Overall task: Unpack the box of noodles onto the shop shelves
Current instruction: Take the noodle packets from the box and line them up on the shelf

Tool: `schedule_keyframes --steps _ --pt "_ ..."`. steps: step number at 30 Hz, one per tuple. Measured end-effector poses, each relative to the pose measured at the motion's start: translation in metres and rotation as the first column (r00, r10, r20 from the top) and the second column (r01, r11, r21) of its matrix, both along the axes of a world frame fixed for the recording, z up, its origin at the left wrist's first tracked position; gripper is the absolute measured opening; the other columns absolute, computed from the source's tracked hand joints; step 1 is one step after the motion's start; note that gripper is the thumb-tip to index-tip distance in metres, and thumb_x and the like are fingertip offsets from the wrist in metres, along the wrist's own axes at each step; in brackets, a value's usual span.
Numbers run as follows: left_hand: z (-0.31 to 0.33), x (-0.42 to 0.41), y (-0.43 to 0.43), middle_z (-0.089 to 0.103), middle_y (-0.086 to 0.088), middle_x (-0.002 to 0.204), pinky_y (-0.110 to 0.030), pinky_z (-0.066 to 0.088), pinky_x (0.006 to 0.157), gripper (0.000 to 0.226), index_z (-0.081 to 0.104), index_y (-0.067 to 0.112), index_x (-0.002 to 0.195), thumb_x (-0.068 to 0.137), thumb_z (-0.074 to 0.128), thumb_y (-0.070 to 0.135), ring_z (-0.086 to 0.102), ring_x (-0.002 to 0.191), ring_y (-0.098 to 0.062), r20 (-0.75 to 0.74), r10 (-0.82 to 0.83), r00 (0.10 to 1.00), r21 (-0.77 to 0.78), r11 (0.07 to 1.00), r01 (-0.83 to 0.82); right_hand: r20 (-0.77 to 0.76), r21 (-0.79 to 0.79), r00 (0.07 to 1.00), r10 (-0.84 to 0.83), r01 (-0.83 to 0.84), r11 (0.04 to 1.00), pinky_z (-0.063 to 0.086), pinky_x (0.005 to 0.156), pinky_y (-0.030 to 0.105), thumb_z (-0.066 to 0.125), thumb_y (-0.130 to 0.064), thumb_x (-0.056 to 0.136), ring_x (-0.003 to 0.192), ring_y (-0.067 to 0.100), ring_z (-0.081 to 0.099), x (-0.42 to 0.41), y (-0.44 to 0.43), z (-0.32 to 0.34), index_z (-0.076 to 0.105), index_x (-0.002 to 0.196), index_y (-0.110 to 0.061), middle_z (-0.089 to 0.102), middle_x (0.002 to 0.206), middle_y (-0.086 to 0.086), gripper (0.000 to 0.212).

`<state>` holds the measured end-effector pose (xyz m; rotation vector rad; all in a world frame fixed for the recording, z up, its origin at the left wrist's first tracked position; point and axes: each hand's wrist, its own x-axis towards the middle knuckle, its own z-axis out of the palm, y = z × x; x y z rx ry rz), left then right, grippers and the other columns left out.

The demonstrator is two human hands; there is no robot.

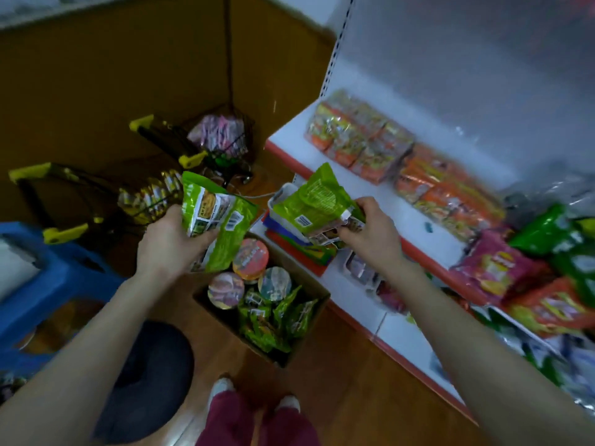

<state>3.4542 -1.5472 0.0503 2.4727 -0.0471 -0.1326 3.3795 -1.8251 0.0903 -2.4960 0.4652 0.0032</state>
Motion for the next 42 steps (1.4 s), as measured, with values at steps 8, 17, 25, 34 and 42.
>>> schedule_keyframes --steps 8,17,25,34,42 --pt "0.160 0.054 -0.020 0.063 -0.018 0.095 -0.042 0.049 0.070 0.044 0.051 0.006 0.098 0.078 0.069 0.041 0.059 0.089 -0.038 0.283 -0.091 0.955 -0.038 0.994 0.106 0.280 -0.089 0.958 -0.063 0.091 0.992 0.048 0.069 0.037 0.065 -0.022 0.074 0.092 0.030 0.061 0.012 -0.002 0.153 0.051 0.118 -0.012 0.065 0.106 0.011 0.047" --pt "0.299 0.092 -0.058 0.064 -0.019 0.107 -0.042 0.048 0.077 0.047 0.056 0.008 0.107 0.076 0.072 0.040 0.060 0.098 -0.037 0.521 -0.074 0.850 -0.262 0.934 0.242 0.636 -0.176 0.770 -0.043 0.199 0.964 0.040 0.071 0.031 0.068 -0.013 0.075 0.097 0.028 0.059 0.007 -0.029 0.299 0.051 0.116 -0.011 0.063 0.103 0.004 0.044" --pt "0.367 0.116 -0.138 0.066 -0.004 0.096 -0.030 0.047 0.077 0.036 0.065 0.015 0.105 0.074 0.074 0.032 0.061 0.090 -0.018 0.541 0.049 0.840 -0.546 0.780 0.306 0.781 -0.174 0.624 -0.016 0.242 0.955 0.038 0.068 0.030 0.068 -0.014 0.073 0.081 0.019 0.053 0.027 -0.100 0.365 0.053 0.108 -0.016 0.056 0.087 -0.008 0.039" --pt "0.393 0.145 -0.228 0.067 -0.005 0.102 -0.030 0.047 0.076 0.046 0.062 0.010 0.109 0.073 0.073 0.037 0.061 0.091 -0.020 0.592 0.136 0.794 -0.567 0.771 0.291 0.589 -0.505 0.792 0.162 0.204 0.839 0.041 0.074 0.033 0.061 -0.013 0.081 0.108 0.027 0.055 0.068 -0.193 0.358 0.053 0.122 -0.016 0.062 0.116 0.003 0.041" --pt "0.390 0.156 -0.276 0.058 0.004 0.093 -0.029 0.042 0.073 0.039 0.057 0.012 0.108 0.078 0.071 0.034 0.054 0.085 -0.017 0.627 0.097 0.773 -0.513 0.798 0.316 0.469 -0.610 0.859 0.204 0.148 0.779 0.041 0.074 0.033 0.057 -0.015 0.085 0.113 0.024 0.051 0.085 -0.214 0.337 0.051 0.125 -0.019 0.059 0.121 0.000 0.040"
